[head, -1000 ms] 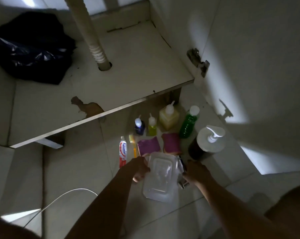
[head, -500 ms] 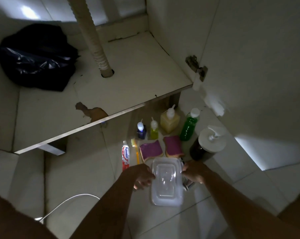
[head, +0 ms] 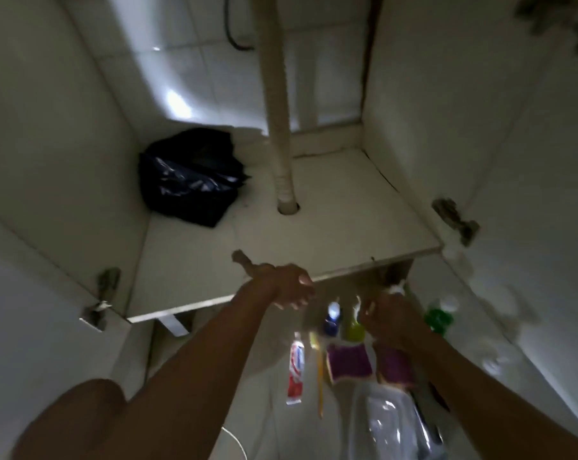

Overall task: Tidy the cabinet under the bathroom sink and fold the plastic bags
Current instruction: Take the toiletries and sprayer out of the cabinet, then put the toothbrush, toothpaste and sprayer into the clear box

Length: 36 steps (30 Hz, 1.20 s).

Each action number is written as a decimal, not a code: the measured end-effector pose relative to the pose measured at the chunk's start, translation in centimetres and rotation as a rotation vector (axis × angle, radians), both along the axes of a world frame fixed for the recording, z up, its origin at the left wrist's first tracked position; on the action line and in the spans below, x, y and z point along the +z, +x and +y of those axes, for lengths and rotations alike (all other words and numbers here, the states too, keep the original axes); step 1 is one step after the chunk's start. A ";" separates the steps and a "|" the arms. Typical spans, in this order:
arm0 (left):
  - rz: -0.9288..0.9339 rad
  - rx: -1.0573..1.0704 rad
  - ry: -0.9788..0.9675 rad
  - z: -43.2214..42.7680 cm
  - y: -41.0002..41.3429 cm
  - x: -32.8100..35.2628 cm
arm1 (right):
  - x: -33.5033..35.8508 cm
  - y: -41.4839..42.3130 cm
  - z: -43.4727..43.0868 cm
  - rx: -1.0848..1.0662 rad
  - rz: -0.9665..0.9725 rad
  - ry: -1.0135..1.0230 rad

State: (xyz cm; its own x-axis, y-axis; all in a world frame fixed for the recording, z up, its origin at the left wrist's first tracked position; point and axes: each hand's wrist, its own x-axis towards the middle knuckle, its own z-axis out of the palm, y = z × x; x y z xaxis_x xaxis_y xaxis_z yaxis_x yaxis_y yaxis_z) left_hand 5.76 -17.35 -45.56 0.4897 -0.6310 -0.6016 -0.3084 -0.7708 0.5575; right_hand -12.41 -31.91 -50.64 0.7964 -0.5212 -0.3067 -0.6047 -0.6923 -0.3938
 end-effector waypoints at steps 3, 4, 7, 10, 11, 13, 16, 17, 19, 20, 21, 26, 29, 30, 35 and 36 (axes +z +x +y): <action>-0.043 0.082 -0.149 1.9 6.4 5.1 | 4.8 6.3 1.0 0.093 -0.165 -0.026; -0.131 0.096 -0.189 2.9 8.9 6.4 | 6.2 8.7 1.5 0.089 -0.206 0.000; -0.436 0.130 -0.273 4.6 14.0 9.4 | 9.6 14.7 2.4 0.088 -0.245 0.028; -0.584 0.217 -0.308 5.8 17.7 10.7 | 11.7 19.5 3.5 0.107 -0.321 0.019; -0.582 0.257 -0.330 6.3 18.7 11.0 | 12.4 20.8 4.0 0.103 -0.352 0.011; -0.559 0.311 -0.362 7.1 20.3 11.3 | 13.9 22.9 5.2 0.080 -0.409 0.009; -0.558 0.294 -0.346 8.0 22.1 11.6 | 15.4 24.4 6.5 0.056 -0.443 0.004; -0.548 0.295 -0.343 8.3 22.7 11.6 | 15.6 24.8 6.8 0.058 -0.443 -0.001; -0.526 0.309 -0.358 8.9 23.7 11.6 | 16.2 25.4 7.3 0.069 -0.444 0.021; -0.527 0.314 -0.357 9.0 24.1 11.5 | 16.1 25.7 7.4 0.067 -0.442 0.038; -0.531 0.325 -0.349 9.1 24.5 11.4 | 16.1 26.0 7.5 0.063 -0.442 0.051; -0.574 0.369 -0.330 9.8 27.0 8.6 | 13.6 29.0 7.6 0.150 -0.422 0.087; -0.634 0.449 -0.326 10.6 28.7 6.7 | 11.4 31.4 7.7 0.195 -0.422 0.100; -0.666 0.488 -0.327 10.8 29.4 6.0 | 10.5 32.5 7.6 0.209 -0.426 0.108; -0.784 0.643 -0.313 11.7 33.2 2.4 | 6.0 39.4 6.6 0.220 -0.463 0.084; -0.787 0.657 -0.301 11.9 33.7 2.0 | 5.5 40.7 6.7 0.224 -0.469 0.087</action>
